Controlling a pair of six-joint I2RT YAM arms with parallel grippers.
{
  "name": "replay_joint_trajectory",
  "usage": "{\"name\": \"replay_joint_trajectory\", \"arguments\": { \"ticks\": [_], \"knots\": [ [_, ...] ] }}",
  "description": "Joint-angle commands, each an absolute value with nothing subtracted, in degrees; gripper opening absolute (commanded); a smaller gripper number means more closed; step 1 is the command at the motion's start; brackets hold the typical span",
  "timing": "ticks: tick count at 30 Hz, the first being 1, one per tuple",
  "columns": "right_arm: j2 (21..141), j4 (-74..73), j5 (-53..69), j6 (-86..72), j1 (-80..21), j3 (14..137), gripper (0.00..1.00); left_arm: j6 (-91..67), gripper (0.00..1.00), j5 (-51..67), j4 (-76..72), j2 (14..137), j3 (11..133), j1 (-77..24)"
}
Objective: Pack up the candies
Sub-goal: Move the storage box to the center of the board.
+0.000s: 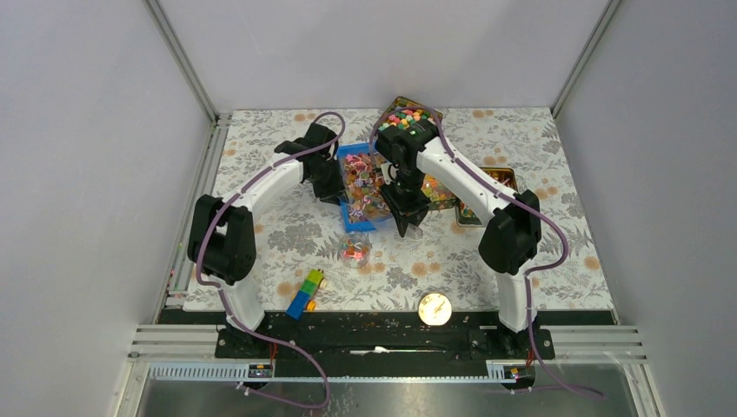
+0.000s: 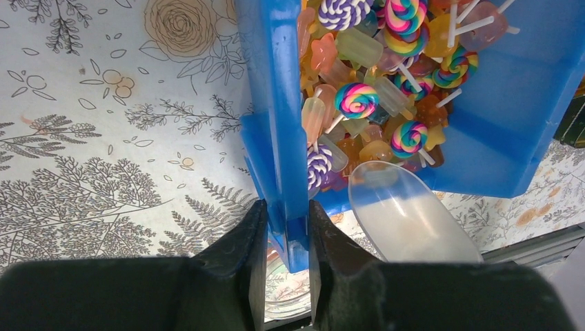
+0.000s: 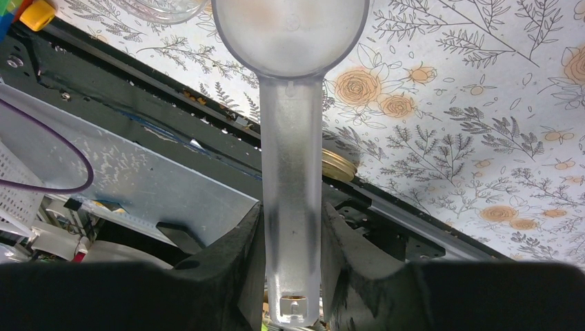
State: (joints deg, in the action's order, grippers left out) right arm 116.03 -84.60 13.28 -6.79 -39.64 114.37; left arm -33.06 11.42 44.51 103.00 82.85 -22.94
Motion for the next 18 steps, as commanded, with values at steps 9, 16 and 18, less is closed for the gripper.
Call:
{"name": "replay_joint_trajectory", "arguments": {
  "ticks": [9,16,18],
  "knots": [
    [112.60,-85.09,17.33,-6.52,-40.49,113.69,0.00,-36.24,0.13,17.91,45.33,99.05,81.20,-26.45],
    [114.16,-85.69,18.44,-5.88,-40.95,115.35,0.00,-36.76,0.52,16.00,44.20,97.23,80.33,-26.36],
    [114.68,-85.71,18.54,-5.91,-40.96,116.12,0.00,-37.00,0.50,16.20,43.60,96.84,80.00,-26.36]
  ]
}}
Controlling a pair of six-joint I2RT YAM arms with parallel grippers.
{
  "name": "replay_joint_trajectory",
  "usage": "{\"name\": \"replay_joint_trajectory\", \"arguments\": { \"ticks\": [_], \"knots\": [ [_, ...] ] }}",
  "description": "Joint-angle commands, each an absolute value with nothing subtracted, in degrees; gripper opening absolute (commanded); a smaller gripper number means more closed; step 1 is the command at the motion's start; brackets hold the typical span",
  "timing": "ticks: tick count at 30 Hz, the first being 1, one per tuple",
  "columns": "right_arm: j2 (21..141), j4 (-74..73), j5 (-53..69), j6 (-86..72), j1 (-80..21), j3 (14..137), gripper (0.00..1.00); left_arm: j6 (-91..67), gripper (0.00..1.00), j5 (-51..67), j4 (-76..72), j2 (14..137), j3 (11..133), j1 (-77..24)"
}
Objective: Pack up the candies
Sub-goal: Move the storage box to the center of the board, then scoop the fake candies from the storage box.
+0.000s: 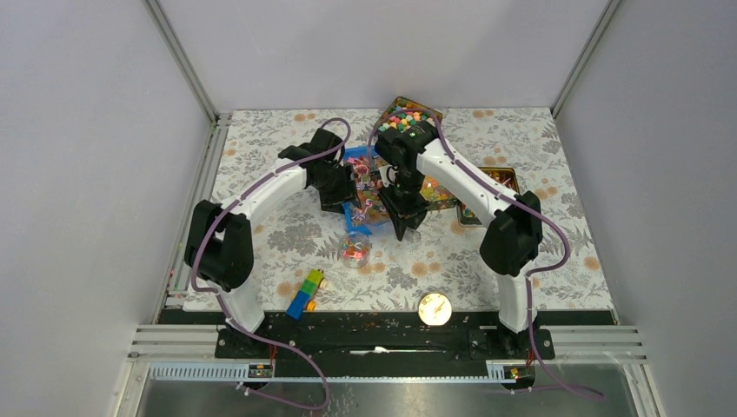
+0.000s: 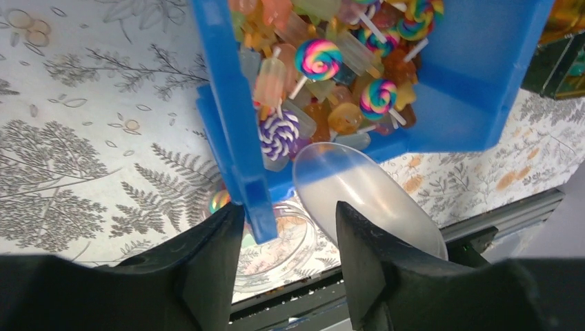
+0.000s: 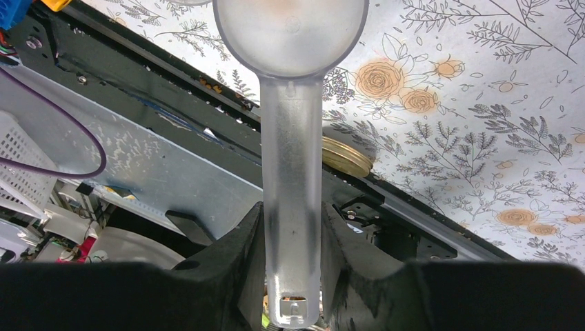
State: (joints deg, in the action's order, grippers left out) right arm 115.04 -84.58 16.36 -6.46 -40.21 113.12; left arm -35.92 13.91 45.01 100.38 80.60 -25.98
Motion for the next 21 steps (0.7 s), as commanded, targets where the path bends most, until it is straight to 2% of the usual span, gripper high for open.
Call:
{"name": "replay_joint_trajectory", "arguments": {
  "ticks": [1,8,21],
  "knots": [
    [115.08,-85.84,18.50,-5.90,-41.01,116.58,0.00,-37.13,0.49,16.11,43.47,96.71,79.91,-26.37],
    [118.40,-87.22,18.31,-6.44,-41.13,120.26,0.00,-37.32,0.38,14.90,43.41,96.59,79.57,-26.28],
    [122.61,-88.92,18.28,-7.70,-41.22,122.45,0.00,-36.56,0.31,12.64,44.74,97.14,80.58,-26.19]
  ]
}}
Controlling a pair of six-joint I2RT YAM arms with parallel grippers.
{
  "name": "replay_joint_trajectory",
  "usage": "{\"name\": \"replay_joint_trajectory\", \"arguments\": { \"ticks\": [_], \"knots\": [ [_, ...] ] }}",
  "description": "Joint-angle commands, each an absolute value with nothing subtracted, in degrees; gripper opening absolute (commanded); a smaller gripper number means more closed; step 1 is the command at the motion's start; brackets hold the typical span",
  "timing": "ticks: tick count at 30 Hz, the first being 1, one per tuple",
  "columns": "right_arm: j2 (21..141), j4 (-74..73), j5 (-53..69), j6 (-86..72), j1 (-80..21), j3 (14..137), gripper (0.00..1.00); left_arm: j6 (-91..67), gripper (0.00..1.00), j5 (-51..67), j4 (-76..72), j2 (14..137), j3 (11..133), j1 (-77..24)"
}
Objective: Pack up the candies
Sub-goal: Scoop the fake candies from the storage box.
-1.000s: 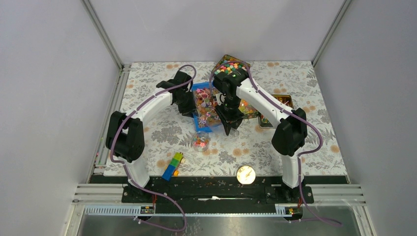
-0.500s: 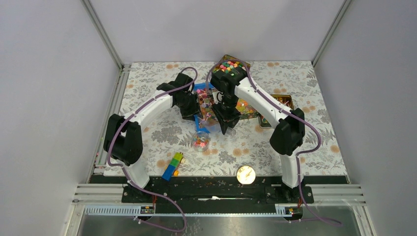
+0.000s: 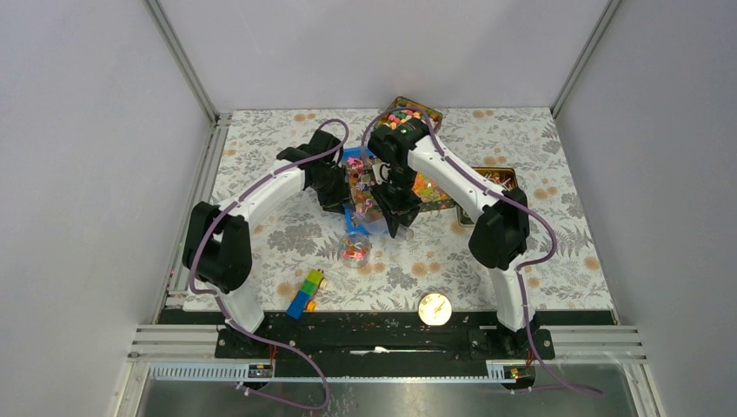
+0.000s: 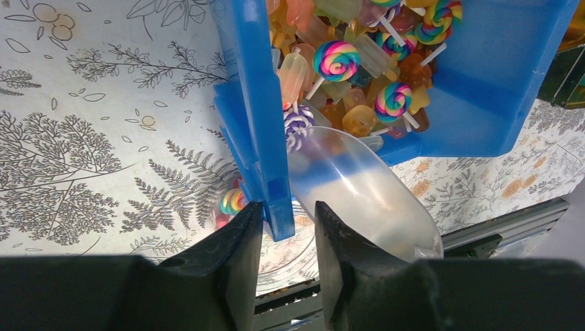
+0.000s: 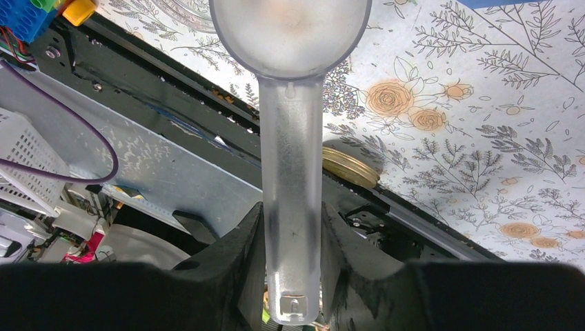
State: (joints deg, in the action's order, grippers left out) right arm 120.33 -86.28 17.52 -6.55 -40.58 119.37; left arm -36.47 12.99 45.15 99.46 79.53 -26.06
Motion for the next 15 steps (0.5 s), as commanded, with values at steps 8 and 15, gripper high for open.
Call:
{"name": "replay_joint_trajectory", "arguments": {
  "ticks": [8,15],
  "knots": [
    [128.68,-92.21,18.13,-8.84,-41.19,130.42,0.00,-36.09,0.10,13.05,44.97,98.06,81.65,-26.14],
    [132.58,-92.46,16.87,-10.34,-41.17,132.32,0.00,-35.46,0.00,13.35,46.01,98.90,83.33,-26.18]
  ]
}}
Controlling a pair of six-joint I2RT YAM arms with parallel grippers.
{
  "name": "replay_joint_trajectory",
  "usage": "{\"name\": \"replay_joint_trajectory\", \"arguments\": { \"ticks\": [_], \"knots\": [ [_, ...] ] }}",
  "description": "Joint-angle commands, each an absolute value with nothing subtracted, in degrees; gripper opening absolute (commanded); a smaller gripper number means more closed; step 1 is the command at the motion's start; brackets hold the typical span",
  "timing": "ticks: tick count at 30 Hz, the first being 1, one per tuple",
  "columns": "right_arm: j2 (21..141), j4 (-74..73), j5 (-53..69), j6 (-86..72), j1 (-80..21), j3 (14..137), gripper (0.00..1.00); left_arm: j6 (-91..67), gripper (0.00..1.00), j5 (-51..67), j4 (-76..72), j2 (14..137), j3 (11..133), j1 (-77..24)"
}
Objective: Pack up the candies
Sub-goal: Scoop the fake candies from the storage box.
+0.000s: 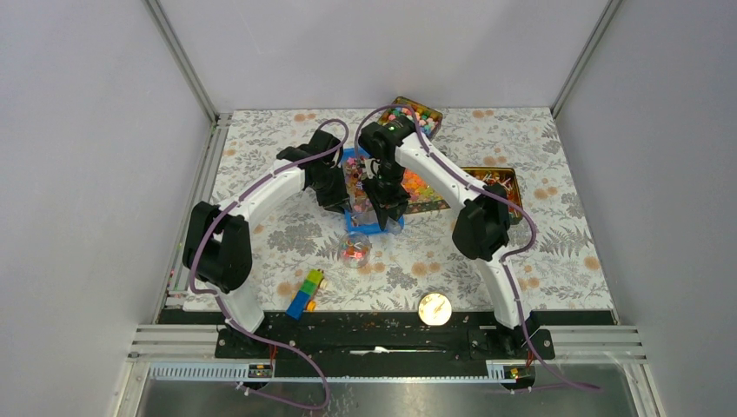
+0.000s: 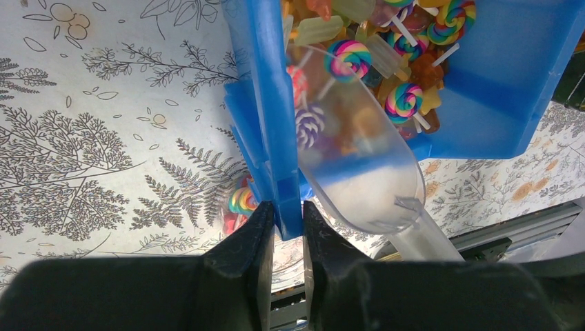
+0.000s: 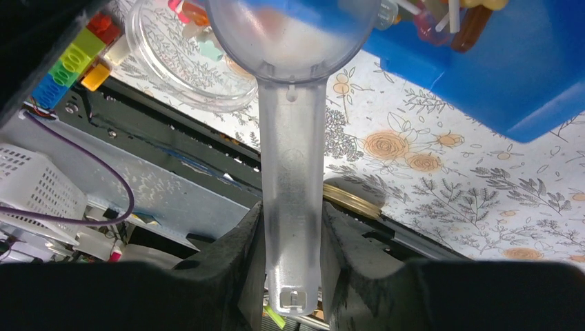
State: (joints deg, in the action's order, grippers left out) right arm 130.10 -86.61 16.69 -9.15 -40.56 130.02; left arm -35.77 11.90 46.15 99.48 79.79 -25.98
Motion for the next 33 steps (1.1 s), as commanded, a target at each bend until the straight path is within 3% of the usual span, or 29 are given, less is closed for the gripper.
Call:
{"name": "replay_joint_trajectory", "arguments": {
  "ticks": [1,15,27,33],
  "knots": [
    [133.37,-92.47,16.62,-10.64,-41.16,132.85,0.00,-35.42,0.00,13.40,46.13,98.88,83.52,-26.18],
    [142.09,-90.66,14.94,-16.85,-37.07,145.80,0.00,-34.53,0.00,15.46,46.84,99.66,84.54,-26.28],
    [138.10,-80.16,3.26,-14.75,-36.32,140.94,0.00,-33.88,0.00,15.84,47.08,100.35,86.33,-26.28],
    [133.89,-80.74,3.41,-14.38,-35.88,135.69,0.00,-32.76,0.00,14.79,48.38,101.31,88.23,-26.28]
  ]
}}
